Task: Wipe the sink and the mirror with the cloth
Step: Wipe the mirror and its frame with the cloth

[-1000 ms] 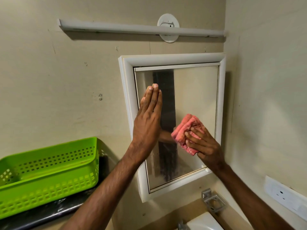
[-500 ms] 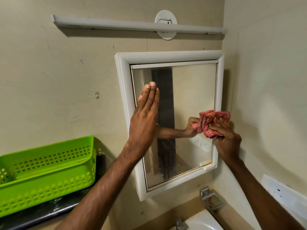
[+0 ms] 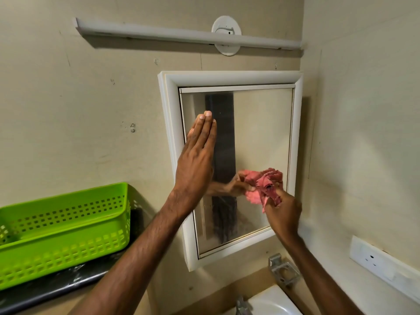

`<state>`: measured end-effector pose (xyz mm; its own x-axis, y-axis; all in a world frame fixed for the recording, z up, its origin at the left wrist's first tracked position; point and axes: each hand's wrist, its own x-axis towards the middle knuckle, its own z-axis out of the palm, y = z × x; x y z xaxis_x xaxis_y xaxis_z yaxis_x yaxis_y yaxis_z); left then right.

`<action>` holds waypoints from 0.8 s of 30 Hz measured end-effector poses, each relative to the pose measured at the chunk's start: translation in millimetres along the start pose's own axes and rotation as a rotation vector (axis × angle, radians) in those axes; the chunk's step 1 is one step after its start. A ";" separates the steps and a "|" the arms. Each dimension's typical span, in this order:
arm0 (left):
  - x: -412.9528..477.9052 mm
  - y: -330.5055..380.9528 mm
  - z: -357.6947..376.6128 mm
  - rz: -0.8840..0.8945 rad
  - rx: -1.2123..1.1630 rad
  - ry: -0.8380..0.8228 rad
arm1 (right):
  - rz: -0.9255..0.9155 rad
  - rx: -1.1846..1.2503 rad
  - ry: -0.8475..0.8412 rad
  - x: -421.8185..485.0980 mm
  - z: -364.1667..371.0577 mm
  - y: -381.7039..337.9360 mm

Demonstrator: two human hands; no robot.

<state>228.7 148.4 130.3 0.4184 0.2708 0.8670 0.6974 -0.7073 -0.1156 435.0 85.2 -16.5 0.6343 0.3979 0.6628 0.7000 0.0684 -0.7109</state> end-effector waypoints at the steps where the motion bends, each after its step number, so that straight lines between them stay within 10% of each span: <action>1: -0.5 -1.0 -1.3 0.008 -0.022 0.008 | 0.019 0.020 -0.026 -8.4 5.4 -7.2; 14: -22.6 -11.4 -12.9 -0.152 -0.138 0.280 | -0.217 0.234 -0.367 -113.4 54.4 -107.2; 24: -36.8 -20.5 -17.1 -0.224 -0.214 0.285 | 0.394 0.753 -0.473 -70.3 -5.0 -93.2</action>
<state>189.0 141.8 109.0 0.0719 0.2630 0.9621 0.6038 -0.7792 0.1679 326.9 46.2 4.3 0.4659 0.8327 0.2992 -0.0314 0.3535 -0.9349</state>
